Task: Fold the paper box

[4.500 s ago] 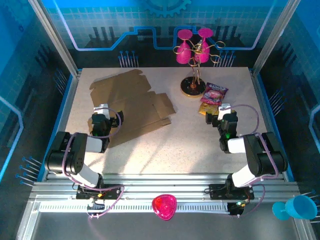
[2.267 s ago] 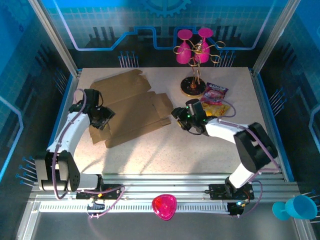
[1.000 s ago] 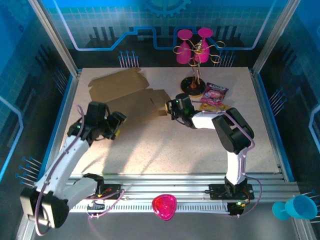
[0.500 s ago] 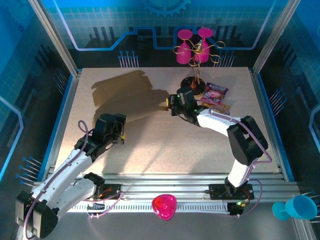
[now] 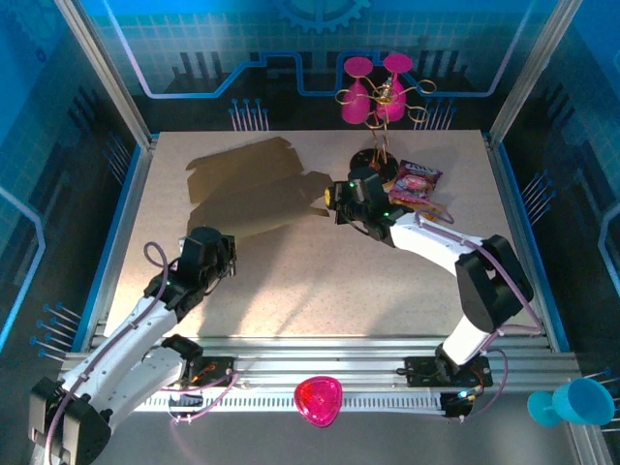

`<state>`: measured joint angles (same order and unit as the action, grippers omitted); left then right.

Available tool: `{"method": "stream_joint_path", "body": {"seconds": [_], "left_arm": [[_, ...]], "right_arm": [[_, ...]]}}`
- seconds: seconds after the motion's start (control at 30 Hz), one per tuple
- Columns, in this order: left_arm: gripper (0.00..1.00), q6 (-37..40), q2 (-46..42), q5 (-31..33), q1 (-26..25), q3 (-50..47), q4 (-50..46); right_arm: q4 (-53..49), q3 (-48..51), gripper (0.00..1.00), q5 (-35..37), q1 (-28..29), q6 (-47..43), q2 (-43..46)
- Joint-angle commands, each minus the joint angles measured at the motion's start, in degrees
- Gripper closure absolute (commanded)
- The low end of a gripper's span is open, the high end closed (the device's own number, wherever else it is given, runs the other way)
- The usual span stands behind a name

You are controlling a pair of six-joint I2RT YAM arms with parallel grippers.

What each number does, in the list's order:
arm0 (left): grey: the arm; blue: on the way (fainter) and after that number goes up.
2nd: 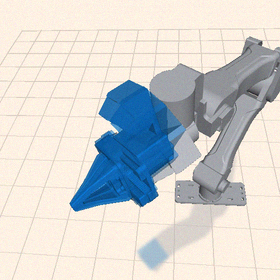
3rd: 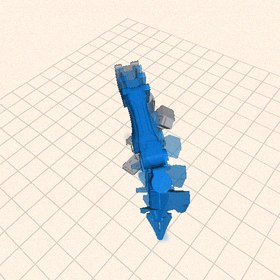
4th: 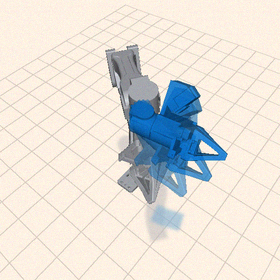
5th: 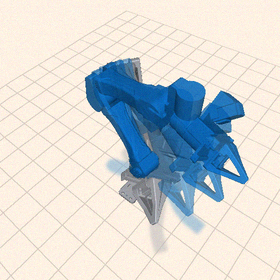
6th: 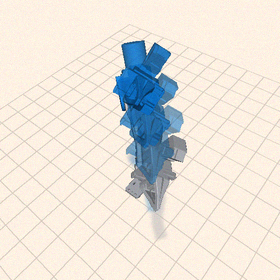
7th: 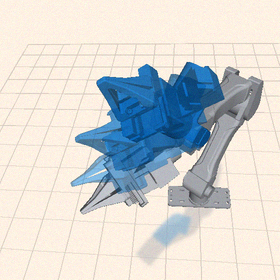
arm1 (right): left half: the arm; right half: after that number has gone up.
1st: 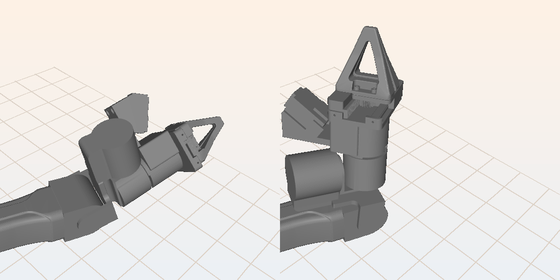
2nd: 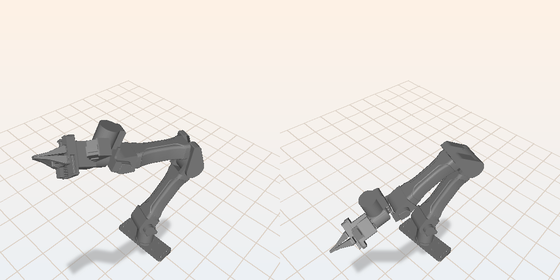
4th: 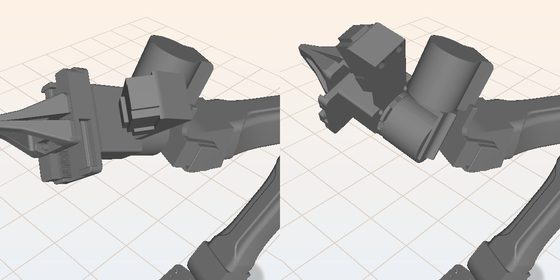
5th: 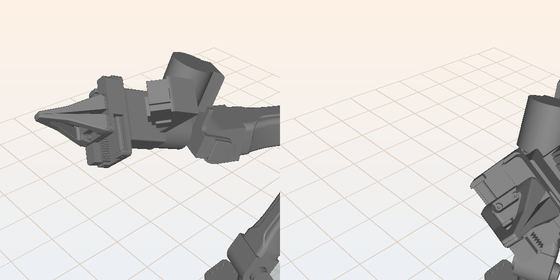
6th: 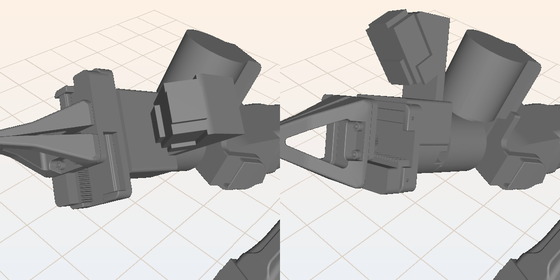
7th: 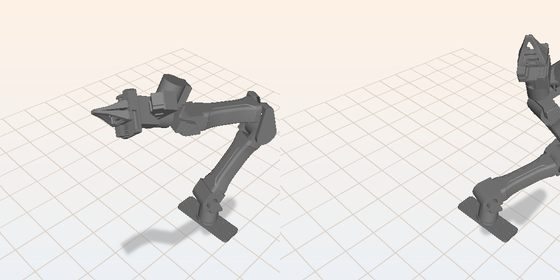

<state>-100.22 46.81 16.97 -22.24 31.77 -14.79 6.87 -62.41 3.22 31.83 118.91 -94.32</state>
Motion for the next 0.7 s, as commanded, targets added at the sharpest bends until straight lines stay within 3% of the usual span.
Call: {"method": "stream_joint_path", "body": {"seconds": [0.0, 0.1, 0.27, 0.4, 0.53, 0.67], "left_arm": [[1.0, 0.87, -0.23, 2.6, 0.36, 0.85, 0.47], [1.0, 3.64, 0.27, 3.31, 0.33, 4.2, 0.16], [1.0, 4.13, 2.41, 3.24, 0.22, 6.96, 4.6], [1.0, 4.04, 4.24, 3.33, 0.01, 9.64, 7.24], [1.0, 5.38, 6.61, 3.45, 0.01, 15.87, 5.73], [1.0, 6.18, 9.4, 3.29, 0.0, 21.75, 5.68]], "right_arm": [[-1.09, 1.23, 0.82, -0.36, 0.01, -1.92, 3.72], [-4.52, 0.63, 0.55, -1.78, -0.7, -9.06, 7.84], [-16.01, 2.27, 0.43, -0.58, 0.39, -16.63, 19.35], [-12.83, 7.35, 0.44, 0.52, 1.9, -20.17, 26.91], [-16.24, 3.22, 0.52, -0.42, 2.85, -30.97, 27.95], [-16.15, 0.33, 0.53, 0.37, 4.85, -29.24, 26.0]]}}
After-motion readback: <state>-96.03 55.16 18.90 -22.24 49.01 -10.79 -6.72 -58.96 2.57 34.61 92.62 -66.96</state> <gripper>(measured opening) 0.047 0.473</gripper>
